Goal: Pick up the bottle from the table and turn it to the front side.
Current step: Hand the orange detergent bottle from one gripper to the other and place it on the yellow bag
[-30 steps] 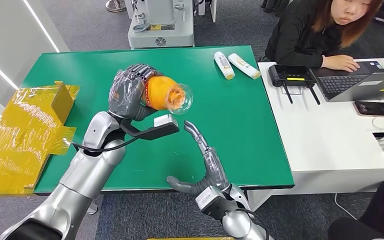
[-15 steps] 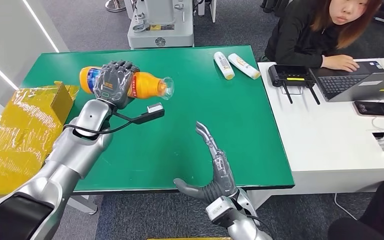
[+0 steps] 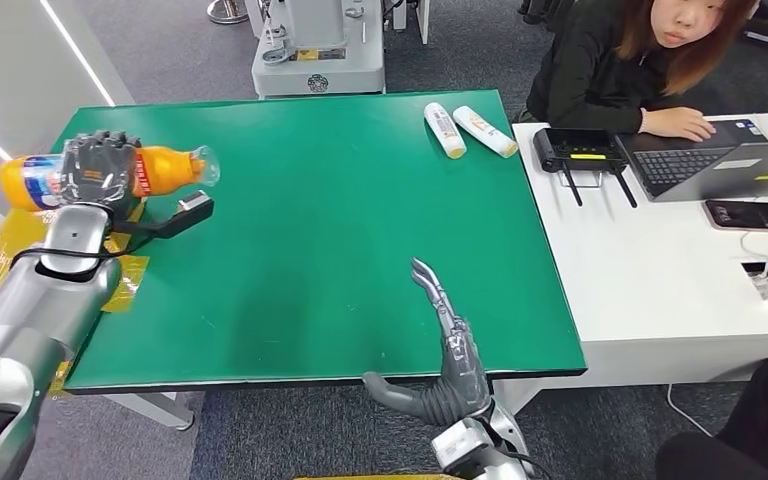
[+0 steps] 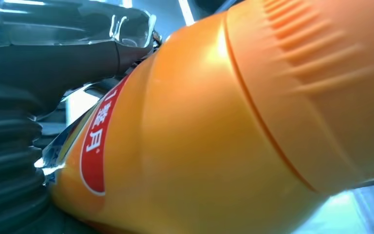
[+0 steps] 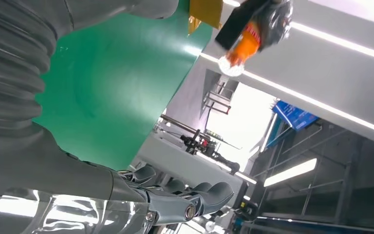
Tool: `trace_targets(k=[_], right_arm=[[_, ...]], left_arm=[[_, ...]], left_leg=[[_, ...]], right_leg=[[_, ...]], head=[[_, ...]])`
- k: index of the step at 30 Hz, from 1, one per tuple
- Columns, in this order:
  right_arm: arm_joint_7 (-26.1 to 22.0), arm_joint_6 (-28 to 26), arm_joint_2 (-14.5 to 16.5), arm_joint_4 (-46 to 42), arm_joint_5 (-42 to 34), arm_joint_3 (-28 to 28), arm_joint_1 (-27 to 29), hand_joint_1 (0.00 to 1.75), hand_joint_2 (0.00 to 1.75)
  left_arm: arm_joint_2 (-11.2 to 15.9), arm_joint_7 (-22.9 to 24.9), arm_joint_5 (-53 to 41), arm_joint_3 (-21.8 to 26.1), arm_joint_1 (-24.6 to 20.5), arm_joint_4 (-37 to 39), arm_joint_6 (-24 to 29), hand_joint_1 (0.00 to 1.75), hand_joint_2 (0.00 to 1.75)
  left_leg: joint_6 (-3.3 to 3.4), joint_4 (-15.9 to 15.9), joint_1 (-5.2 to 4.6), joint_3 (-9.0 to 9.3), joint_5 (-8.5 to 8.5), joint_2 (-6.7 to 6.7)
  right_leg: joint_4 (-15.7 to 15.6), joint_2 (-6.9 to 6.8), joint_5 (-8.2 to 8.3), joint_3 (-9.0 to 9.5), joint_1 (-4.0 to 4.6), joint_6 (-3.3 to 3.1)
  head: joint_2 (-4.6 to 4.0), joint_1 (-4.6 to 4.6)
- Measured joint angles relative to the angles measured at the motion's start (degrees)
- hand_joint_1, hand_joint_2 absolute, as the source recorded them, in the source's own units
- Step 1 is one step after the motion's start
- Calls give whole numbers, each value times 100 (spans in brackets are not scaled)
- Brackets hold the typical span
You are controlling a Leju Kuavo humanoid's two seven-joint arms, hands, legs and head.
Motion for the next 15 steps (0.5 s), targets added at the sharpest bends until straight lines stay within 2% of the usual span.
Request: trace_targets(k=[4,7,15], right_arm=[[-41,-75,-50,-14,-33,-11,70,0,175],[-52,-98,-66,-42,-38,-17,98,0,175],[-60,-112,-88,-64,-93,-20,115,0,175]], left_arm=[[405,-272,104,227,38,21,-56,175,175],[611,-451,221,339,121,57,-33,175,175],[748,-550,511,531,345,138,-124,175,175]], left_leg=[[0,0,0,-1,0,-4],[-1,-1,0,-1,0,-5],[-1,-1,-2,-2,0,-6]], right_leg=[[0,-3,-2,-4,0,-2],[0,-4,-3,-4,0,-4],[0,-7,-3,-3,-1,-5]], head=[[0,-1],[-1,0],[0,1]])
